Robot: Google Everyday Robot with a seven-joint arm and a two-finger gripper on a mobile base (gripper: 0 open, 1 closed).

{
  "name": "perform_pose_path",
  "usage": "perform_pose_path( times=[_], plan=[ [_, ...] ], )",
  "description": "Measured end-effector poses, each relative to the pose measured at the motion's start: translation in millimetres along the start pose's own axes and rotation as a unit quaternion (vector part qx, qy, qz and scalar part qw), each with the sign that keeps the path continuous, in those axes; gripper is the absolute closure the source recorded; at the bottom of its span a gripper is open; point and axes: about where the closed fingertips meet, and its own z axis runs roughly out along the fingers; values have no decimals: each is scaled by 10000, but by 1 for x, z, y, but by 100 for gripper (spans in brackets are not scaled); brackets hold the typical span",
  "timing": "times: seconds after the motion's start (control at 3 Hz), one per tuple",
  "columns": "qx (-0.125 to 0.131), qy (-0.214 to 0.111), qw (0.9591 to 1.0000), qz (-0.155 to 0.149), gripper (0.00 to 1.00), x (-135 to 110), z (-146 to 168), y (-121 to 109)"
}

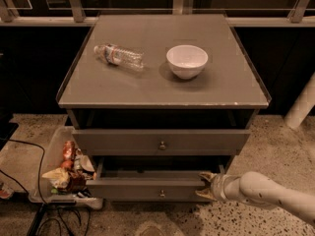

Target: Open middle drawer

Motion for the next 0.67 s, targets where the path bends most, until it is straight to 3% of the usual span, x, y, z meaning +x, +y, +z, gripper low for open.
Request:
perform_pose_path(
  times=[0.33, 0.67],
  plan=[
    [0, 0, 10000, 0, 84, -2, -2, -1],
    [-126, -63, 9999, -52, 100, -6, -3, 12]
  ],
)
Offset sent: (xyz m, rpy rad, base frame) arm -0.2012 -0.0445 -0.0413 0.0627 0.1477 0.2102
